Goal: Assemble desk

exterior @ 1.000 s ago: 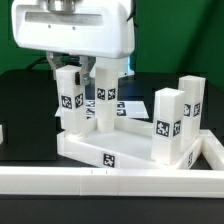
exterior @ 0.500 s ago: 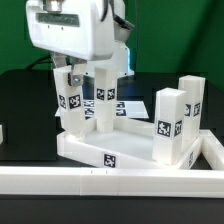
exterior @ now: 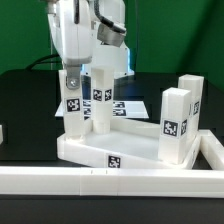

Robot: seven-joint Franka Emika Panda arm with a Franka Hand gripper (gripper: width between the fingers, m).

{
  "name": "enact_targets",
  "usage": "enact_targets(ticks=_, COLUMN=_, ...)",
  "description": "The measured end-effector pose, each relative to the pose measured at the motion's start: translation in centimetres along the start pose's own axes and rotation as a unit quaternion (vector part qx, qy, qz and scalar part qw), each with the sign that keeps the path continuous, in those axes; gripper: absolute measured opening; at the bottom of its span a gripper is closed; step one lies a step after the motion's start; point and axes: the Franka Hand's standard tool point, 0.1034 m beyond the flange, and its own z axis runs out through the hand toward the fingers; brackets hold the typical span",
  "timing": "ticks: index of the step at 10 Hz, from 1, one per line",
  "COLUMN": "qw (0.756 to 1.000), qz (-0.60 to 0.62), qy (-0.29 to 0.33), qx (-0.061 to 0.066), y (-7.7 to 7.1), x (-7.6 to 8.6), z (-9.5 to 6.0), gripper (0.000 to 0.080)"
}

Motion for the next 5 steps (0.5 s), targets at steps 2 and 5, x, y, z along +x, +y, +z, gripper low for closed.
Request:
enact_targets(ticks=2, qw=0.999, qz=-0.042, qy=-0.002, qx=-0.003, y=0.06, x=-0.06, z=0.03, gripper=0.0467)
enact_targets(ticks=5, qw=0.986, qz=-0.167, qy=0.0, qx=-0.006, y=-0.12, x=-0.28, z=-0.03, gripper=0.0638)
